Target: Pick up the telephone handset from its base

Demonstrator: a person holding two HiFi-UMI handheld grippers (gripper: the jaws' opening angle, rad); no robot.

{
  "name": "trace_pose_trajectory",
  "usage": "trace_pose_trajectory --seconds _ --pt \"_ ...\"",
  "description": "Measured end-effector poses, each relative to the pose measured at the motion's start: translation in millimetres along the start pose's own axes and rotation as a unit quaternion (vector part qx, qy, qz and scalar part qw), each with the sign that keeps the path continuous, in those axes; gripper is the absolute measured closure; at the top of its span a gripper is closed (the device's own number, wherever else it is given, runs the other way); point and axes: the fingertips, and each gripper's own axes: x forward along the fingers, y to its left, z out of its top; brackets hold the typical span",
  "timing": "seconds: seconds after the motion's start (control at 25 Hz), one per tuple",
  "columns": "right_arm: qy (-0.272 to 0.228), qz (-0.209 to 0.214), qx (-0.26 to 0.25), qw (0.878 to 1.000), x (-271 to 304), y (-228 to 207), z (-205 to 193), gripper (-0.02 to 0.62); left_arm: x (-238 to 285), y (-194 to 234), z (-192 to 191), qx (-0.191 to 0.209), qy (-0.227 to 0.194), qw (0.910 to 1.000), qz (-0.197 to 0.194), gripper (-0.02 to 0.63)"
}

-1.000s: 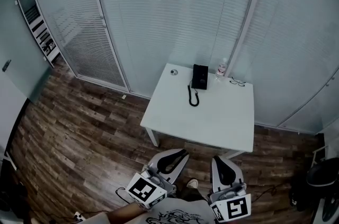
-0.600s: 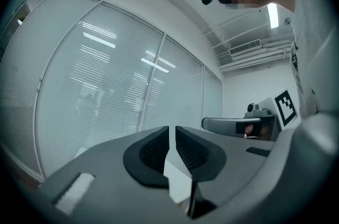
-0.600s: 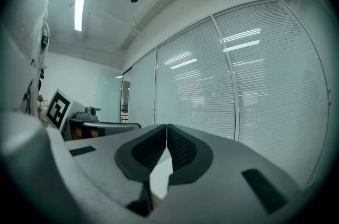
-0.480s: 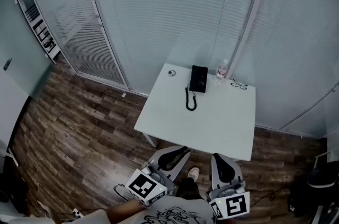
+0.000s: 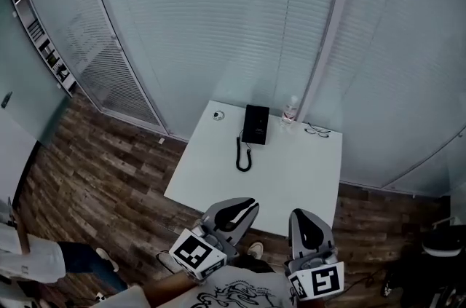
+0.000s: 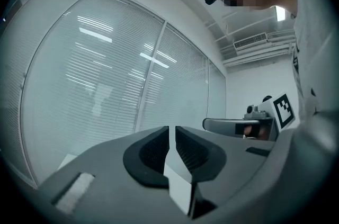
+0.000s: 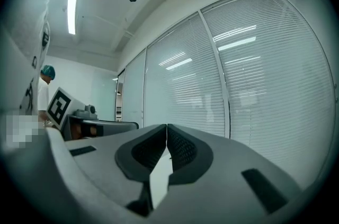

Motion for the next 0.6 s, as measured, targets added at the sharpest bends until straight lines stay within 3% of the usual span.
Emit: trace_pose_trajectory --seconds 0.28,0.6 --pt "0.004 -0.001 0.006 1.000 21 -57 1 0.589 53 22 -1 -0.011 0.007 0.9998 0.012 0.571" --pt "0.017 0.029 0.013 0.999 60 -65 -7 0.589 75 50 4 -0.024 -0.002 0.9992 0.030 0.571"
